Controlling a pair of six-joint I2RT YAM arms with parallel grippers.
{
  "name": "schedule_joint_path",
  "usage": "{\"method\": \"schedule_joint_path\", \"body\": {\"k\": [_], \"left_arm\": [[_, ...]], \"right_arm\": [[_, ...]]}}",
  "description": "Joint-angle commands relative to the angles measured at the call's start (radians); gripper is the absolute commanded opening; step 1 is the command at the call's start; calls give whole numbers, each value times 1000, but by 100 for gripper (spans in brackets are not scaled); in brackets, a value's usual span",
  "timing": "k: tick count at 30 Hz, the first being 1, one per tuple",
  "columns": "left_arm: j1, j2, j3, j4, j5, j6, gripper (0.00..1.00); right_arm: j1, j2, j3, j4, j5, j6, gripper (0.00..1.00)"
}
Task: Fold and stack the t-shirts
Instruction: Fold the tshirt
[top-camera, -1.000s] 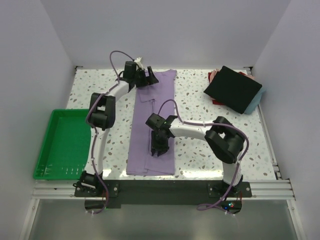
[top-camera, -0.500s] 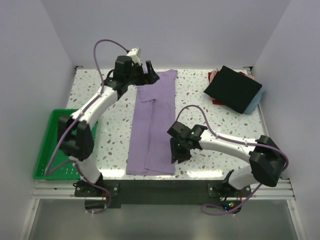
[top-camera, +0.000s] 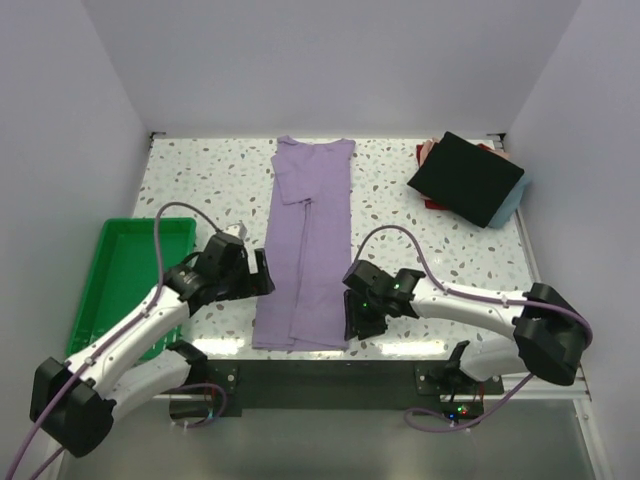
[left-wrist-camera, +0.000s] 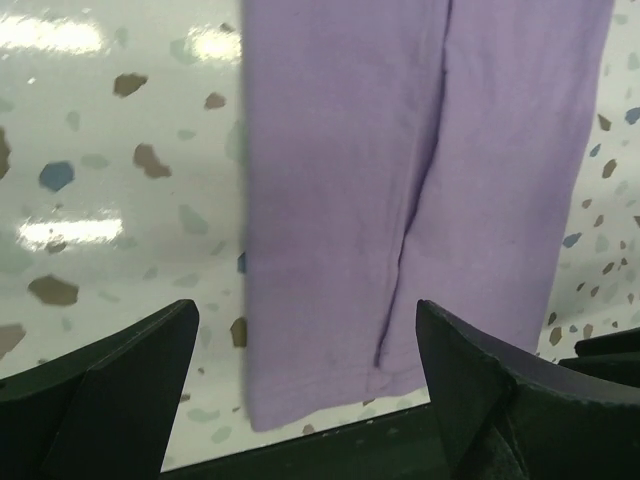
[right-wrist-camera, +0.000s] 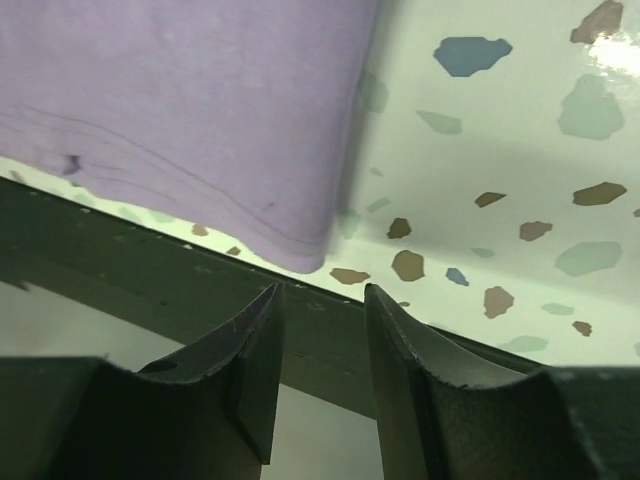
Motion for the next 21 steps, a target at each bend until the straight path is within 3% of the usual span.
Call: {"method": "schedule_joint_path", "body": {"k": [1, 13, 21], "left_arm": [[-4, -88, -23, -112, -83, -105, 94], [-16, -79, -47, -191, -109, -156, 94], [-81, -16, -95, -228, -129, -219, 94]], "right_arm": [[8, -26, -17, 72, -22, 50, 41], [40, 149, 18, 87, 13, 38, 39], [48, 187, 11, 107, -25, 47, 21]]}}
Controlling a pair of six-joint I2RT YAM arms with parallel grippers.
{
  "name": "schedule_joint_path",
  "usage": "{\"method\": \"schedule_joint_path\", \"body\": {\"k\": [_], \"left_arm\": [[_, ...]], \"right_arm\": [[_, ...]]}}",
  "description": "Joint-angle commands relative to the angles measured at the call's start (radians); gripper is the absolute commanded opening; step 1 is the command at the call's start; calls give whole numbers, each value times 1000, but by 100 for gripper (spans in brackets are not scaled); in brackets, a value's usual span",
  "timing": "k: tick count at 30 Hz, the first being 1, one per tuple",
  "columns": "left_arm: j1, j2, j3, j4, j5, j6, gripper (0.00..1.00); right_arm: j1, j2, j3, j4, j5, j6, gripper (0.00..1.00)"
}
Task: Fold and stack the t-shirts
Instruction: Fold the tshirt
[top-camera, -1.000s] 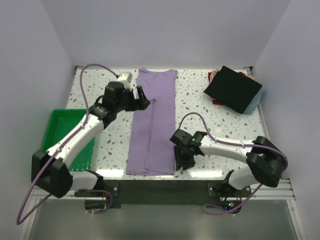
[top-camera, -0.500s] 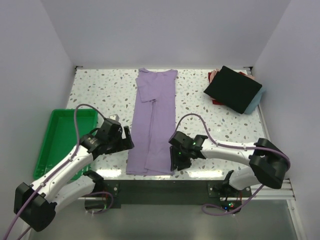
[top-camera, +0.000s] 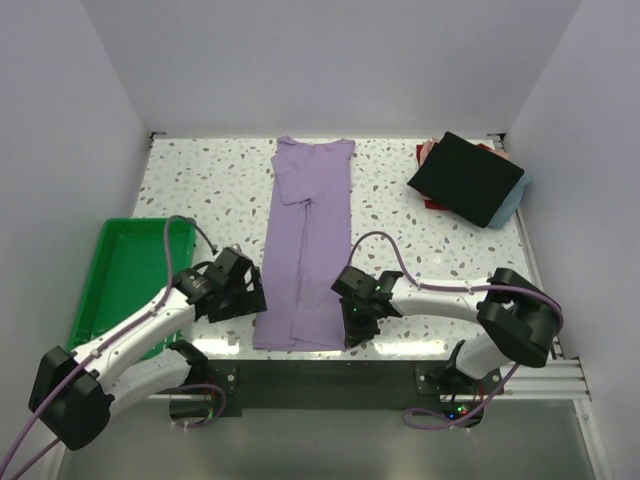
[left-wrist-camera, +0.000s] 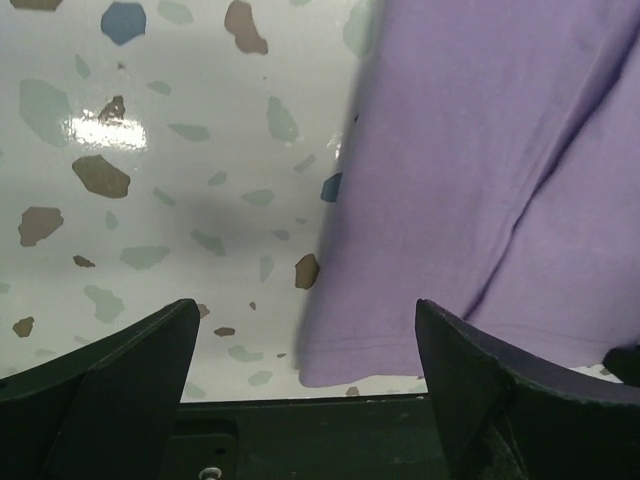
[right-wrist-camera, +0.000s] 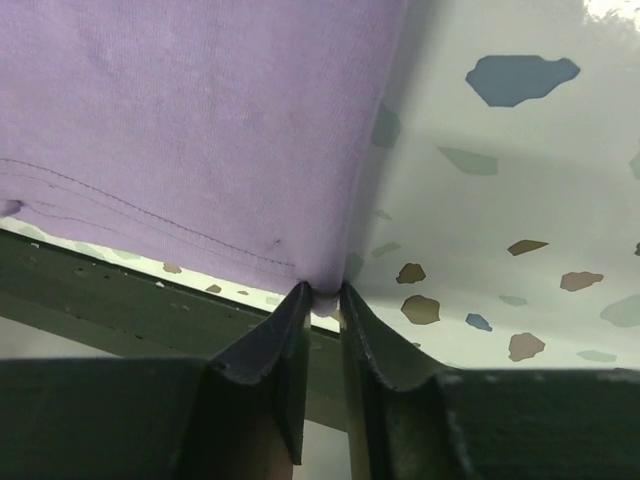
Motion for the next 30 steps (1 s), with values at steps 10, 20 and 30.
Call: {"method": "schedule_joint_path", "body": {"k": [10, 20, 30], "left_arm": [[-131, 13, -85, -11, 9, -141, 74], [-220, 19, -138, 10, 1, -231, 51], [-247, 28, -184, 72, 13, -260, 34]], "right_arm": [[14, 40, -5, 2, 3, 50, 0], [14, 27, -26, 14, -2, 73, 0], [14, 28, -27, 22, -3, 77, 0]]}}
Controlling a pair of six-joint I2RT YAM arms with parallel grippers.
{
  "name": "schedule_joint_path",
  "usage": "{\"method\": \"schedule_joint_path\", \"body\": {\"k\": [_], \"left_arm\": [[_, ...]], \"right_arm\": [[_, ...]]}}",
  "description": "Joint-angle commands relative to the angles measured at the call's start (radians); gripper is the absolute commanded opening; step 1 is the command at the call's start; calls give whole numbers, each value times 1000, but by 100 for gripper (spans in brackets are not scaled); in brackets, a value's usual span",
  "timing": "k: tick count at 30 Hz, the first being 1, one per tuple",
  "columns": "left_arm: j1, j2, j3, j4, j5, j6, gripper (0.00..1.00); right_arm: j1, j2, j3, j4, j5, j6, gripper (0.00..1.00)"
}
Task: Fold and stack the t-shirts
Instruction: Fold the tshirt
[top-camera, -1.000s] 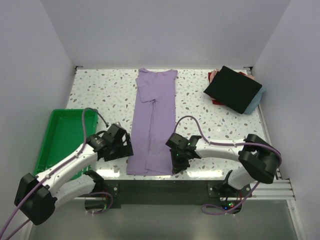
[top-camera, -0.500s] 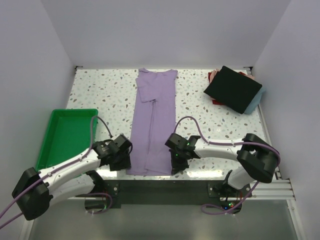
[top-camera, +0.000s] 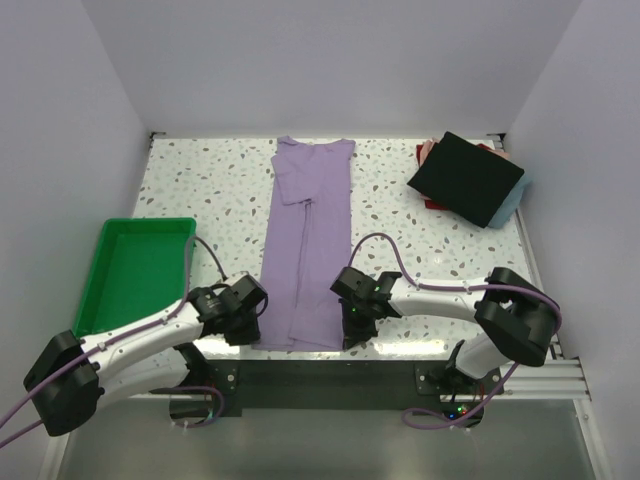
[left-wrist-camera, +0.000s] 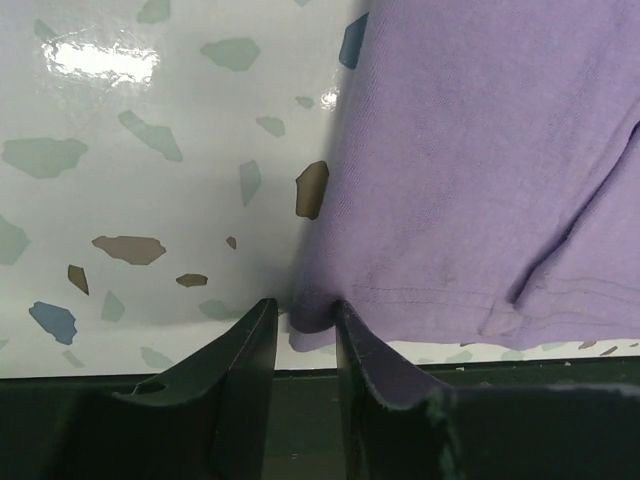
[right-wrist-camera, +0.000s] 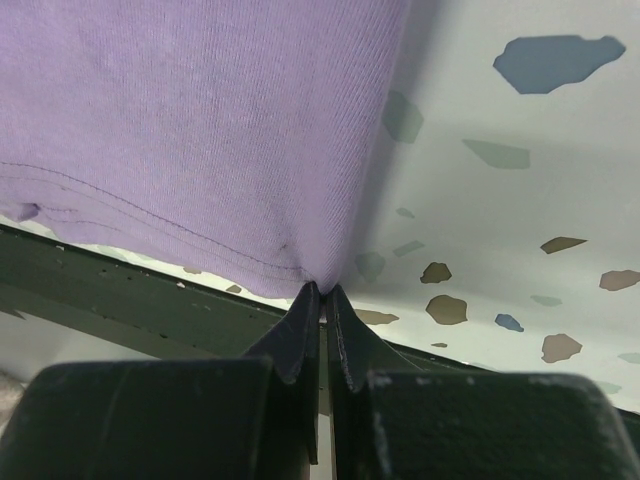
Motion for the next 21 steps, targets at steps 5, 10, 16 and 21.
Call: {"method": "schedule_joint_path", "body": {"k": [5, 10, 16, 21], "left_arm": [[-14, 21, -28, 64, 5, -27, 23], [-19, 18, -51, 89, 20, -34, 6], [-19, -10, -24, 61, 13, -43, 0], [-19, -77, 37, 0, -12, -82, 0]], "right_arm": [[11, 7, -25, -4, 30, 15, 0], [11, -2, -27, -9, 33, 15, 0], [11, -31, -12, -46, 39, 14, 0], [11, -97, 13, -112, 53, 21, 0]]}}
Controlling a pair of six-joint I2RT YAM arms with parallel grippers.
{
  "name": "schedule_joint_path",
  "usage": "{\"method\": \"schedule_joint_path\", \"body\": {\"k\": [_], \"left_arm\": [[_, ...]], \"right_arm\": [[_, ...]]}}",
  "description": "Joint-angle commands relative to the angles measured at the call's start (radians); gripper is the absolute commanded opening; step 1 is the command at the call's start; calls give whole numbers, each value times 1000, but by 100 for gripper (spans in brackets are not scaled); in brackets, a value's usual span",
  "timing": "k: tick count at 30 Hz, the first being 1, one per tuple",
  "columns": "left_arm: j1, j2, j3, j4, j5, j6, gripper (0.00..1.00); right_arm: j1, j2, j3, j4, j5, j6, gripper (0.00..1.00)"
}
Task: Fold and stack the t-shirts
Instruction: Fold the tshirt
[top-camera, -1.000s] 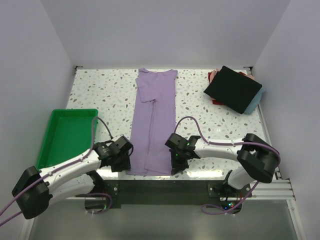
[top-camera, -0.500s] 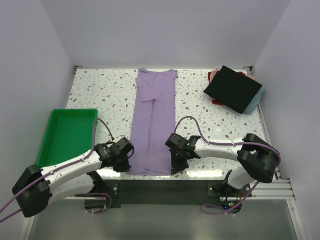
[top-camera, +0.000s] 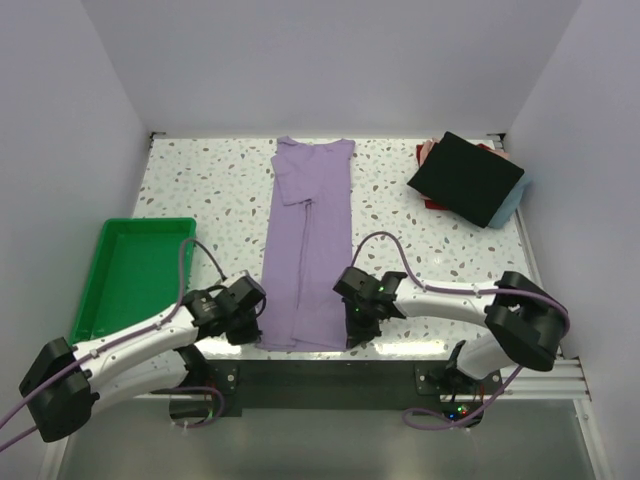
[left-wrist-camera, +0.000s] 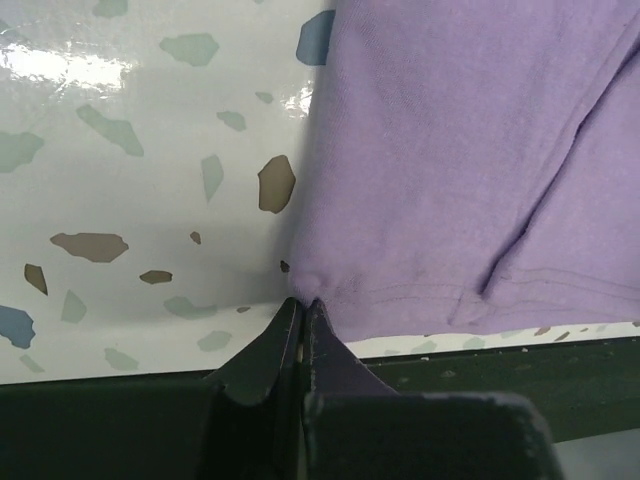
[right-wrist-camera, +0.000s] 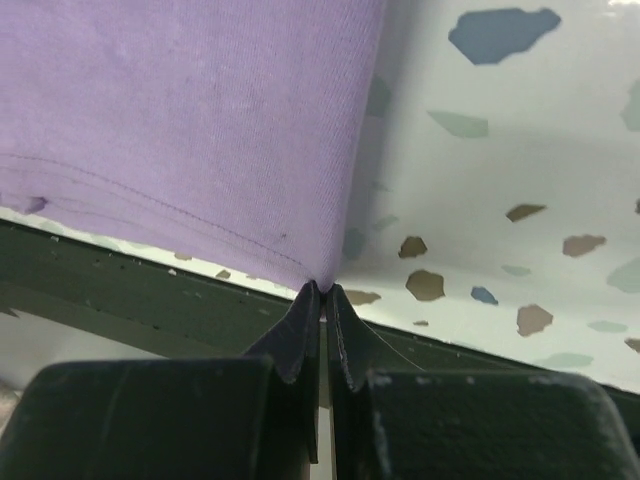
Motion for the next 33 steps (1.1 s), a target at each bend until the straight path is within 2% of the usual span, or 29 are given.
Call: {"method": "schedule_joint_path", "body": {"k": [1, 7, 15, 21, 25, 28, 33], "left_arm": [[-8, -40, 60, -47, -36, -50, 0], [-7, -49, 117, -69, -42, -85, 0], [-8, -26, 209, -58, -99, -110, 0], [-7, 28, 250, -11, -147, -99, 0], [1, 130, 322, 6, -202, -58, 0], [74, 208, 391, 54, -200, 29, 0], [226, 324, 466, 199, -102, 200, 0]], "right_arm": [[8, -73, 18, -88, 37, 22, 0], [7, -99, 90, -175, 60, 14, 0], [-16, -100, 214, -278, 163, -27, 0], [-100, -90, 268, -289, 194, -90, 0], [-211, -44, 325, -283, 169, -157, 0], [-264, 22, 400, -278, 157, -217, 0], [-337, 171, 558, -304, 143, -295, 0]]}}
